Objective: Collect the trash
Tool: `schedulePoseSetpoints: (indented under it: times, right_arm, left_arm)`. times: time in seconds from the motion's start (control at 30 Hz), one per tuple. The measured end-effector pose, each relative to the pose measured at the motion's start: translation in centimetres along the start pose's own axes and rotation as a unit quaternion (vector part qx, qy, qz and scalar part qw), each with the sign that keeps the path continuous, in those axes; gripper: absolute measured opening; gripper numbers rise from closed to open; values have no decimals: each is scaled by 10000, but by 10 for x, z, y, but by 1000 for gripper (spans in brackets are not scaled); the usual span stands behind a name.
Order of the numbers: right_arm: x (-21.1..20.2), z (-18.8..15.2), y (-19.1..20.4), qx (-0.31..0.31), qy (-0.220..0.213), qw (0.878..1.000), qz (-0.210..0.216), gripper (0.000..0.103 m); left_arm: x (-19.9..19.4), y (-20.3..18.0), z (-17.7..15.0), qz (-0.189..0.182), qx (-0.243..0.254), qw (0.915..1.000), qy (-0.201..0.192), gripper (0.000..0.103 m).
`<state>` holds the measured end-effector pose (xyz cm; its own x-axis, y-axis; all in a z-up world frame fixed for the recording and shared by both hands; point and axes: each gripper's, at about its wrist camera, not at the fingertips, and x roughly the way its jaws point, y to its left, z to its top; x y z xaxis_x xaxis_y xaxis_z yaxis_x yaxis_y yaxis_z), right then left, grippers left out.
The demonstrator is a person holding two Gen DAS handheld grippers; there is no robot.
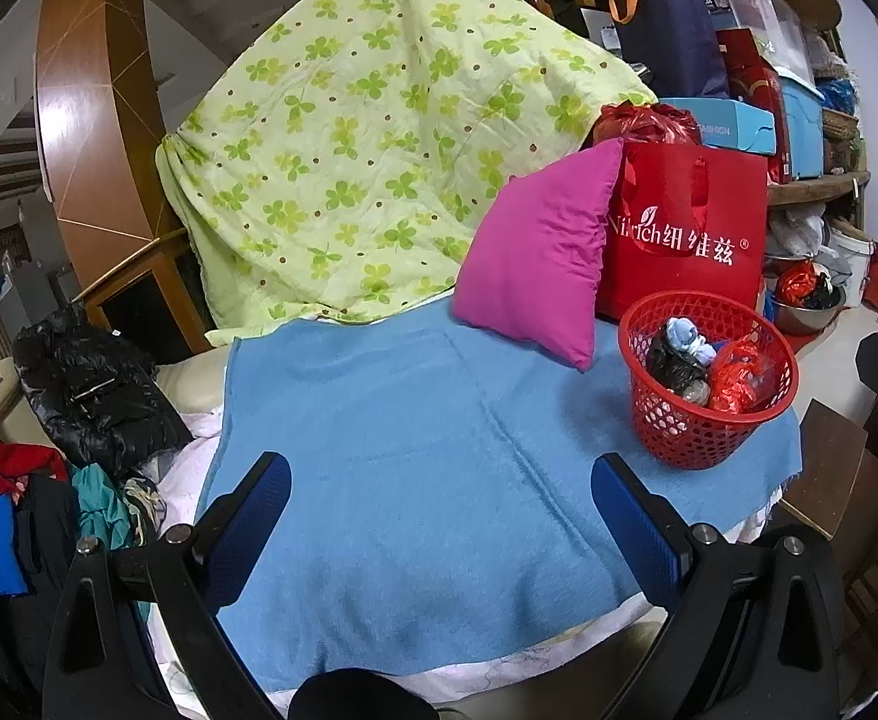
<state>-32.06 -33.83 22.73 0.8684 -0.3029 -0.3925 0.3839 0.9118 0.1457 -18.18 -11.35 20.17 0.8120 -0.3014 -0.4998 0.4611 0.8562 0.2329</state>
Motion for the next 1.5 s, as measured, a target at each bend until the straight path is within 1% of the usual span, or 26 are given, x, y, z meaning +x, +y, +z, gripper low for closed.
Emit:
schedulePoseSetpoints:
  times: [0.5,1.27,1.5]
  right_arm:
    - [-6,3,4,-58,-46,10000,-5,87]
    - [-9,4,5,-86,-55,9999,-14,87]
    - [-11,13,5,-135,-94,9999,-4,87]
  left_arm:
    - [-6,-2,1,-21,-50,10000,-84,100]
    - [-8,-4,3,-15,-84,9999,-91,100]
    - [-9,-4,6,3,-119,9999,-100,100]
